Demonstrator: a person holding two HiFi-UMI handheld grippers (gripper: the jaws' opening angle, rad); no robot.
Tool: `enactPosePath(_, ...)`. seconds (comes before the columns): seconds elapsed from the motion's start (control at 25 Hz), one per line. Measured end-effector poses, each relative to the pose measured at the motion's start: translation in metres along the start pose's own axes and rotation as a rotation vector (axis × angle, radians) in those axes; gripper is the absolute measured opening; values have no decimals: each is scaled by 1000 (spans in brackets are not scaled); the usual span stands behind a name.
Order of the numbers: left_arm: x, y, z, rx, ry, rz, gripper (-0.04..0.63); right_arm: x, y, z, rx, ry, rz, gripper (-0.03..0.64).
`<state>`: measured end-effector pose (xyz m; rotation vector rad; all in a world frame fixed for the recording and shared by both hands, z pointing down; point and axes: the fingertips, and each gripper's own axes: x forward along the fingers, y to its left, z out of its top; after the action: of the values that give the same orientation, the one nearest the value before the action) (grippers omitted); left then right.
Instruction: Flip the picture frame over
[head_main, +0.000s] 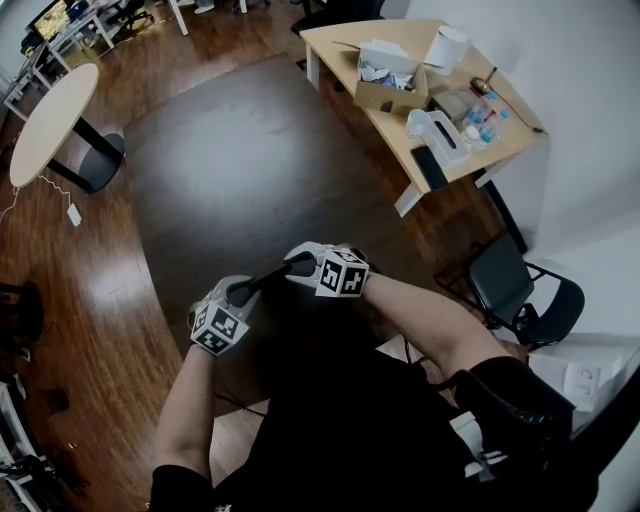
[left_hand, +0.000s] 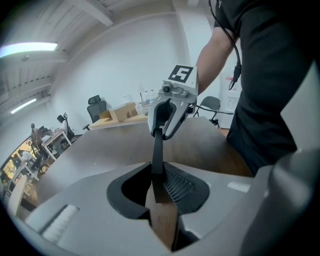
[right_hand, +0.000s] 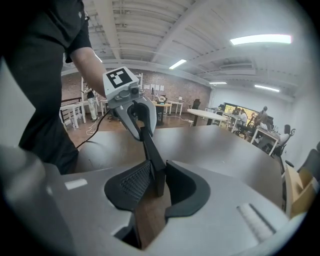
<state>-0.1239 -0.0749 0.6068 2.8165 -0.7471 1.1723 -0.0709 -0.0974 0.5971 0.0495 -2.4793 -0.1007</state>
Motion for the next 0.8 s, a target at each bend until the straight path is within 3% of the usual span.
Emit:
enactPosePath(0.68, 9, -34, -6, 30, 25, -76, 72, -6, 25, -15, -14, 31, 15, 104)
enactPosePath(0.8, 7, -41, -5, 8, 12, -82, 69, -8, 29, -15, -11, 31, 12, 105)
